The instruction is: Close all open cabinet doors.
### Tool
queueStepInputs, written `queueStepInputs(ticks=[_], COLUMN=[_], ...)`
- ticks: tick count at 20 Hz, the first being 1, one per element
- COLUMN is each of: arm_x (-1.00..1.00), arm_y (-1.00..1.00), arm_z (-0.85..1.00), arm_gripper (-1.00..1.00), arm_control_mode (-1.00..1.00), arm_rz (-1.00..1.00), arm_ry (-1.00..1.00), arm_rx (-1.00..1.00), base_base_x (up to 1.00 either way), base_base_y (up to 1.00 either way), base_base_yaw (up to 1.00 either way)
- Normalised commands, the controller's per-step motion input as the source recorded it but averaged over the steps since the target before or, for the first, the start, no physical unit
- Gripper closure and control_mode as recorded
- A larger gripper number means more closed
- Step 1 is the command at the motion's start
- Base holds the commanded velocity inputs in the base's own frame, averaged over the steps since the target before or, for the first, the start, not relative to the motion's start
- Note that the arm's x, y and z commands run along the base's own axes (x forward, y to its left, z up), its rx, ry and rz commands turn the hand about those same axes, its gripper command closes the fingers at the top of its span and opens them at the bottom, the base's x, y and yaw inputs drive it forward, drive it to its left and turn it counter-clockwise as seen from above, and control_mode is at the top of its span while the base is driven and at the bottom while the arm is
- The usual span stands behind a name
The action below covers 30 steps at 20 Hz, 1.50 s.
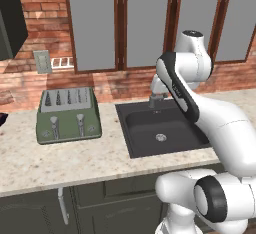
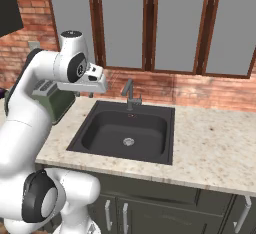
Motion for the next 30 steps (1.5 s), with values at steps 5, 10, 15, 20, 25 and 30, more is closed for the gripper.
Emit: queueStepInputs(ticks=[5, 10, 15, 20, 25, 30], arm_x=[0.00, 0.00, 0.00, 0.00, 0.00, 0.00], arm_y=[0.00, 0.00, 0.00, 0.00, 0.00, 0.00], arm_z=[0.00, 0.00, 0.00, 0.00, 0.00, 0.00], arm_gripper=[-1.00, -1.00, -1.00, -1.00, -1.00, -1.00], arm_control_mode=[1.00, 1.00, 1.00, 1.00, 1.00, 1.00], arm_rz=[0.00, 0.00, 0.00, 0.00, 0.00, 0.00], arm_ry=[0.00, 0.00, 0.00, 0.00, 0.00, 0.00], arm_rx=[0.00, 0.00, 0.00, 0.00, 0.00, 0.00], base_base_x=[0.00, 0.00, 0.00, -0.13, -0.56, -0.48], base_base_y=[0.00, 0.00, 0.00, 0.00, 0.00, 0.00], base_base_yaw=[0.00, 0.00, 0.00, 0.00, 0.03, 0.11])
